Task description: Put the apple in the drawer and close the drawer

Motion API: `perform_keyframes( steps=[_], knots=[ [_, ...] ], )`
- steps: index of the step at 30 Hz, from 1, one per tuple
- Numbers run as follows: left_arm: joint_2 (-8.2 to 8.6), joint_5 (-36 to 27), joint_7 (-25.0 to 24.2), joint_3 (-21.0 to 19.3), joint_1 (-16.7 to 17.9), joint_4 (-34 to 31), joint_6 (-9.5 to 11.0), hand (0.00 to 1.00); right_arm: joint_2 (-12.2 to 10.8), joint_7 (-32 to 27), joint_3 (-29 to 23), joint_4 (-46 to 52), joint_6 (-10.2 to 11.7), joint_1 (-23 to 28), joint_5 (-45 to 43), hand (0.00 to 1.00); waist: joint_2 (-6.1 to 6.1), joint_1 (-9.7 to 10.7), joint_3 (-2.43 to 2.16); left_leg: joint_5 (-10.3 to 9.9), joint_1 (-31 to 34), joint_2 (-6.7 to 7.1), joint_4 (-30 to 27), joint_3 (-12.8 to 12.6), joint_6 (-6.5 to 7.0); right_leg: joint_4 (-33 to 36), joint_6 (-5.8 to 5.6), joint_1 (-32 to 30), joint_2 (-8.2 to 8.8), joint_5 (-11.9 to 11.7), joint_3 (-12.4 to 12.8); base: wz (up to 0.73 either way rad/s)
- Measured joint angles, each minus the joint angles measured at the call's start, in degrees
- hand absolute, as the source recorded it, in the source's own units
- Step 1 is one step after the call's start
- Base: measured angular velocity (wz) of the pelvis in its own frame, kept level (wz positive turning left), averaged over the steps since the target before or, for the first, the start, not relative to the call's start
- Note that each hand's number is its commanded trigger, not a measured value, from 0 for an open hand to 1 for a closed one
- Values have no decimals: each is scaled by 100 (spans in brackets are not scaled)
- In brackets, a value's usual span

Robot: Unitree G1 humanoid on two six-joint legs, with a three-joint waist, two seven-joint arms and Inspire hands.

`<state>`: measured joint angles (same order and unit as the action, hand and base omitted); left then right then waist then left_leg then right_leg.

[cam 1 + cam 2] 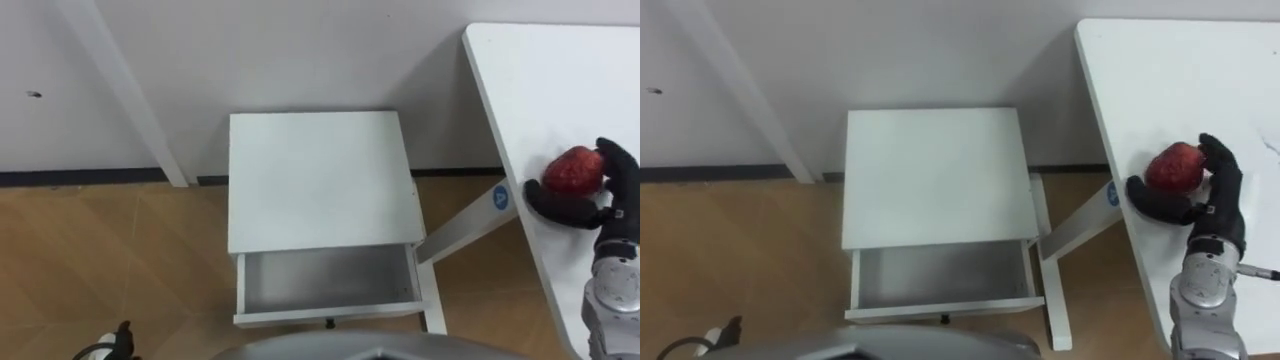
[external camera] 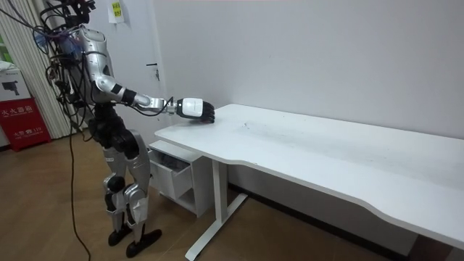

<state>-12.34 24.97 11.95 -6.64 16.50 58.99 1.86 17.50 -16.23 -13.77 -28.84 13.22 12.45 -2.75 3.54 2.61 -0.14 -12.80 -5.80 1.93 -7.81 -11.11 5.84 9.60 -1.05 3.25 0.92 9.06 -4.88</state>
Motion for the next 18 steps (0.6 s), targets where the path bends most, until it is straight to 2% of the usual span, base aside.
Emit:
perform_keyframes(
  steps=[4,15,18],
  knots=[
    [0,-35,12,1,4,0,6,0,34,-19,-118,-161,59,-64,2,100,3,2,0,0,-13,-4,0,0,-2,0,0,-18,-5,0,1,0],
    [-15,-31,15,4,-55,-1,30,0,36,76,-73,-252,42,-84,-22,100,47,0,-1,-2,-27,-6,6,10,-4,3,0,-8,-6,0,-14,0],
    [-16,-18,14,0,-98,-2,67,0,11,127,-42,-163,38,-61,-104,100,52,-4,0,-2,16,-6,6,7,-4,-1,0,1,-2,0,-87,-1]
  ],
)
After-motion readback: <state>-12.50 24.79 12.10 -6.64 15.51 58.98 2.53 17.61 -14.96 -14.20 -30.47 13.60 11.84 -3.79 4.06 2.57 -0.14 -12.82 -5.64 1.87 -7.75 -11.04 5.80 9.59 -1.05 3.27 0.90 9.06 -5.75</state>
